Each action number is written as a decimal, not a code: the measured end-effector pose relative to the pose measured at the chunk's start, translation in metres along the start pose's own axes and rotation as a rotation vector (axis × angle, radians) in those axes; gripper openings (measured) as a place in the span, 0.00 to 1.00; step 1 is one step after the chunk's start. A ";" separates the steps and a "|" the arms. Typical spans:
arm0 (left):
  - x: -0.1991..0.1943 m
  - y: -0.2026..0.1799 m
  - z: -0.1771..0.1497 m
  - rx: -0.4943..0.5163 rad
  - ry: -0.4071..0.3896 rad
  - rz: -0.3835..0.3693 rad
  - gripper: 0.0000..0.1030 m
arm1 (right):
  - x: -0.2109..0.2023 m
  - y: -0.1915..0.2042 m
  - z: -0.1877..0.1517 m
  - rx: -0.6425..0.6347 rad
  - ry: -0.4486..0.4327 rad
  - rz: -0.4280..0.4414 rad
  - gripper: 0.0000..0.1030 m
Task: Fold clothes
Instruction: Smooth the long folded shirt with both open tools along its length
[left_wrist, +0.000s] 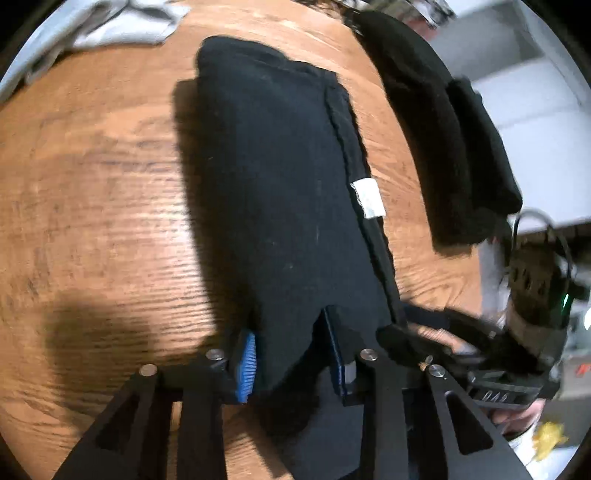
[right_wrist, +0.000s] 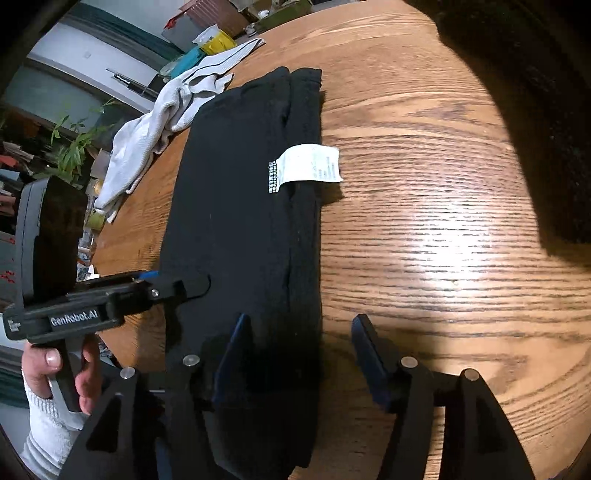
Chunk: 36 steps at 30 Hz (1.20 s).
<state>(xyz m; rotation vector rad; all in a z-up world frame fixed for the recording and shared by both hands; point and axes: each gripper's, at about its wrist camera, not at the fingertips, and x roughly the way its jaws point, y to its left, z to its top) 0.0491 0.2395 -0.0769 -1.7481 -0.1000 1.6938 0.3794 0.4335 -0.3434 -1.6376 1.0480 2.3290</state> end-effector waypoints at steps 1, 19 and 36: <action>0.001 0.003 -0.002 -0.036 0.000 -0.006 0.51 | 0.000 0.000 -0.002 0.004 0.001 0.003 0.61; 0.030 -0.012 -0.084 -0.052 -0.045 -0.047 0.67 | -0.010 -0.008 -0.039 0.041 0.012 0.038 0.64; 0.054 0.009 -0.114 -0.097 -0.076 -0.212 0.68 | -0.010 -0.007 -0.076 0.086 -0.023 0.121 0.63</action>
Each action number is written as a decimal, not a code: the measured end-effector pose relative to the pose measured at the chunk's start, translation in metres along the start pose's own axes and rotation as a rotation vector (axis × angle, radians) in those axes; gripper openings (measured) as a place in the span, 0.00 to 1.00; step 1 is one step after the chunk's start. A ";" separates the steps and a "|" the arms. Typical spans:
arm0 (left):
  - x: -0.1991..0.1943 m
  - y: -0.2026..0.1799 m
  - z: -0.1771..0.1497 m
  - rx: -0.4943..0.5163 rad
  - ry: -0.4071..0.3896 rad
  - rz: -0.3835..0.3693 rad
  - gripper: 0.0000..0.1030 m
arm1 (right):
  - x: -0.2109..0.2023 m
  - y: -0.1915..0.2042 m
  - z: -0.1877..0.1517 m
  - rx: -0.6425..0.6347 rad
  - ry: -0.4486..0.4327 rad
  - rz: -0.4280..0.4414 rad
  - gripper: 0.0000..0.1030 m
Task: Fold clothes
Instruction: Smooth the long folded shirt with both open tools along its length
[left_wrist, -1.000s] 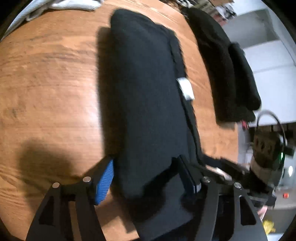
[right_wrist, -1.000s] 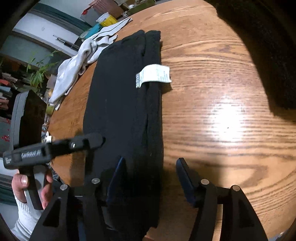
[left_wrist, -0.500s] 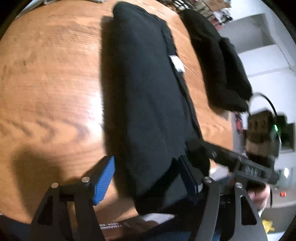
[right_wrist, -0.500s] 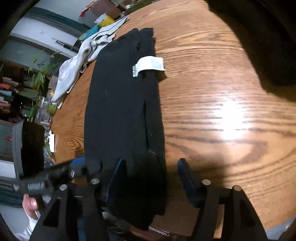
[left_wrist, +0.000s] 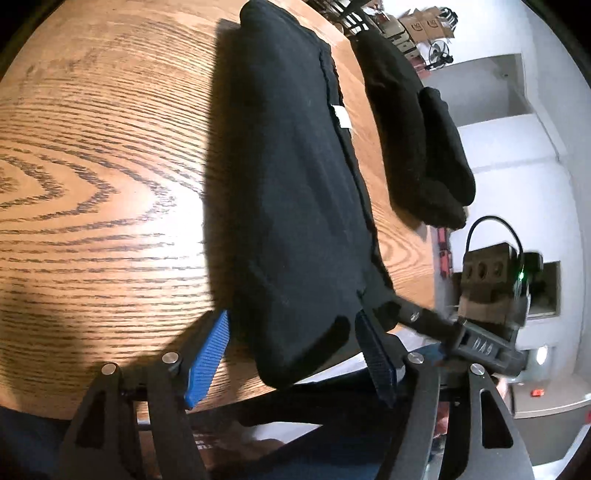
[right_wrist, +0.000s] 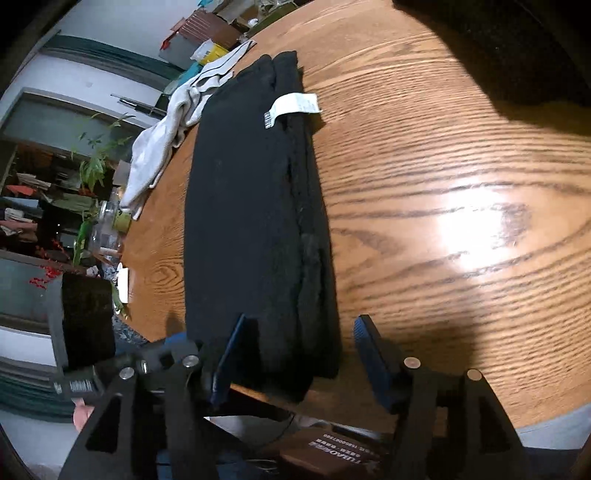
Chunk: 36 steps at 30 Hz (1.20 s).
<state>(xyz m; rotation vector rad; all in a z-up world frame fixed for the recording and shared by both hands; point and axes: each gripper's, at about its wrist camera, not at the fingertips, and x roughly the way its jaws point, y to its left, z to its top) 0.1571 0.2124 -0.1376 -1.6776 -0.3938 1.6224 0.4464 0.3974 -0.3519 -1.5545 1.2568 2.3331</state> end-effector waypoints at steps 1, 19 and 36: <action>0.002 0.000 0.000 0.009 0.008 0.002 0.58 | 0.001 0.003 -0.001 -0.014 -0.004 -0.015 0.59; 0.025 -0.001 -0.021 0.122 0.052 0.035 0.43 | 0.003 0.000 -0.024 -0.014 0.019 -0.012 0.28; -0.028 0.029 -0.042 0.047 0.055 -0.027 0.45 | -0.024 -0.015 -0.033 0.077 -0.065 0.055 0.32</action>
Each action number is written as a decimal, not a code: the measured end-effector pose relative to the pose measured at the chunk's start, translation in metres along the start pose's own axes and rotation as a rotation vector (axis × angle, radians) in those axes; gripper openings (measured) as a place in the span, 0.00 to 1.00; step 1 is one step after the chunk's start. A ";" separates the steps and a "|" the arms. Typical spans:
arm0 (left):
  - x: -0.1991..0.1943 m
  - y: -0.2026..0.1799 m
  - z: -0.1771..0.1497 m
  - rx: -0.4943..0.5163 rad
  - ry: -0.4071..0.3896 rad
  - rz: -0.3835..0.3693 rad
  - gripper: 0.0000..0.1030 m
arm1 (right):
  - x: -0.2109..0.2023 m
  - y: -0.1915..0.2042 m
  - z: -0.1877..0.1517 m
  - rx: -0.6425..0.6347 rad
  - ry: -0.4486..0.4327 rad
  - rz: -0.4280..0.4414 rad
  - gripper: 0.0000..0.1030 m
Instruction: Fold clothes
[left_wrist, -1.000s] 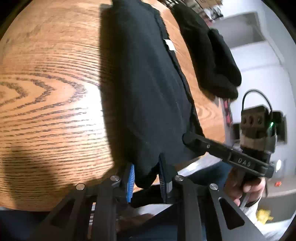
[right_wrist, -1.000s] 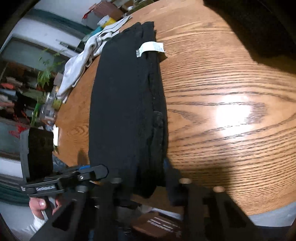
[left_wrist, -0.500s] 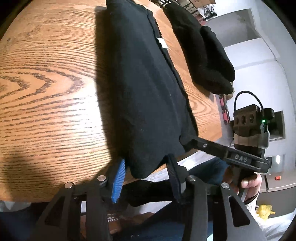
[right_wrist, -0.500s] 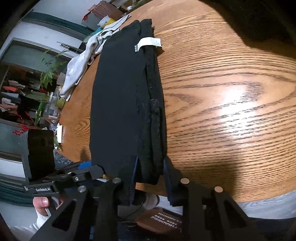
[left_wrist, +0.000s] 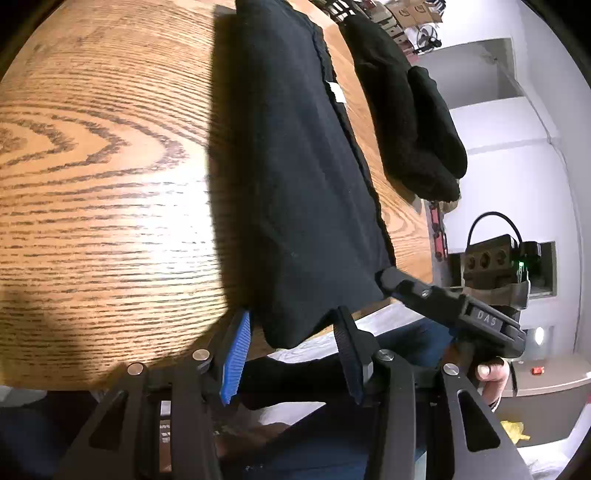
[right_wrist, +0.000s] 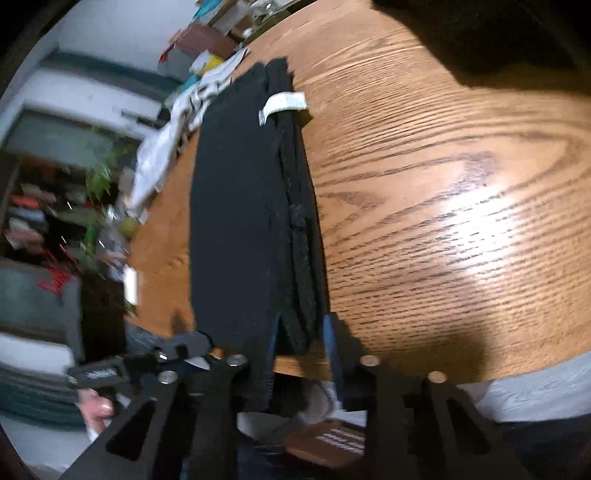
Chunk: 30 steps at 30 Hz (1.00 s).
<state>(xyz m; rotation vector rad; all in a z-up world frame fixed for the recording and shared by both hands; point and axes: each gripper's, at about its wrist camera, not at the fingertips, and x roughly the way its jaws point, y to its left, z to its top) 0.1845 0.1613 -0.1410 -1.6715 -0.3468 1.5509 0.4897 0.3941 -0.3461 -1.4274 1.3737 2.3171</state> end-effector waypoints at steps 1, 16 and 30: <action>-0.024 0.010 -0.009 -0.004 0.001 -0.005 0.45 | -0.003 -0.001 0.000 0.006 -0.013 0.009 0.32; -0.035 0.021 -0.002 -0.047 0.020 -0.012 0.45 | -0.022 0.010 0.008 -0.065 -0.070 -0.095 0.24; -0.034 0.012 -0.004 -0.023 0.011 0.038 0.54 | -0.005 0.024 0.006 -0.237 0.008 -0.256 0.12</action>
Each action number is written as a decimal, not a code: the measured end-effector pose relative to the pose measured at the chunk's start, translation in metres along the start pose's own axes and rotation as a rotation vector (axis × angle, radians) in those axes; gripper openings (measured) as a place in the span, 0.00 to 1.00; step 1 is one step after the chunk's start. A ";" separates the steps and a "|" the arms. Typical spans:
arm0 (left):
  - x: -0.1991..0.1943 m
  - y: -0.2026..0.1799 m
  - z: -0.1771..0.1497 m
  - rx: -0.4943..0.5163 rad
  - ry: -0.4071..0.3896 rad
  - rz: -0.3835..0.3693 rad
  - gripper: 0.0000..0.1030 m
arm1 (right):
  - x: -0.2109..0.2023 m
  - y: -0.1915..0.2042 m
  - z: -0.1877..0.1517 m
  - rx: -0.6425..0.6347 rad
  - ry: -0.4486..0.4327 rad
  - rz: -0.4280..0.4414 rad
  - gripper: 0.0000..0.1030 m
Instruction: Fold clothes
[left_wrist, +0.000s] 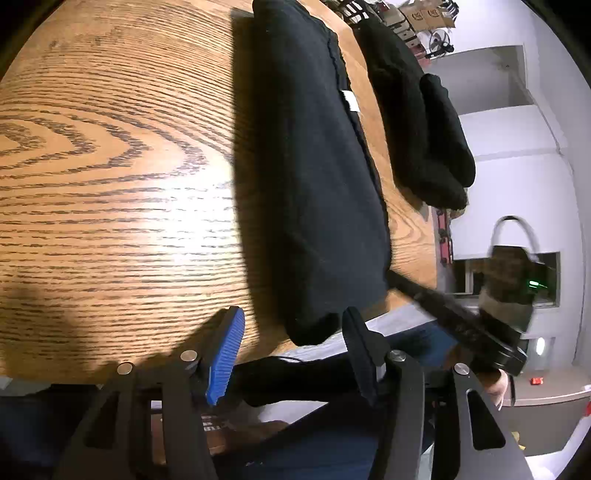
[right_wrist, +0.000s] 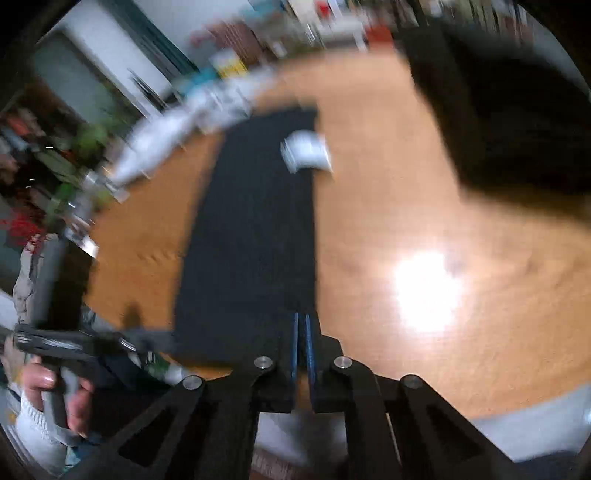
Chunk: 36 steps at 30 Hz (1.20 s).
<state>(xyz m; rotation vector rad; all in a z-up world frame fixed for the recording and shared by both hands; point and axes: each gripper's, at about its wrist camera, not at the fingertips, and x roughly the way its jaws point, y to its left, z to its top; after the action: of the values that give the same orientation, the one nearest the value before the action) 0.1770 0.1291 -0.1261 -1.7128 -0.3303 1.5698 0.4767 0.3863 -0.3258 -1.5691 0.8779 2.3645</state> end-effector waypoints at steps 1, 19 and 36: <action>-0.001 0.001 0.000 -0.002 0.000 0.004 0.55 | 0.001 -0.003 -0.002 0.021 0.012 0.005 0.16; -0.029 -0.028 0.122 0.013 -0.164 0.250 0.64 | 0.019 -0.005 0.111 0.098 0.034 0.004 0.70; 0.009 -0.003 0.267 0.157 -0.062 0.237 0.72 | 0.037 -0.022 0.095 0.112 0.062 0.026 0.75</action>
<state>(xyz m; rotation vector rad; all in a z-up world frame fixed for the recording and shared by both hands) -0.0684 0.2332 -0.1148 -1.6297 -0.0322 1.7718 0.3959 0.4511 -0.3410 -1.6038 1.0313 2.2519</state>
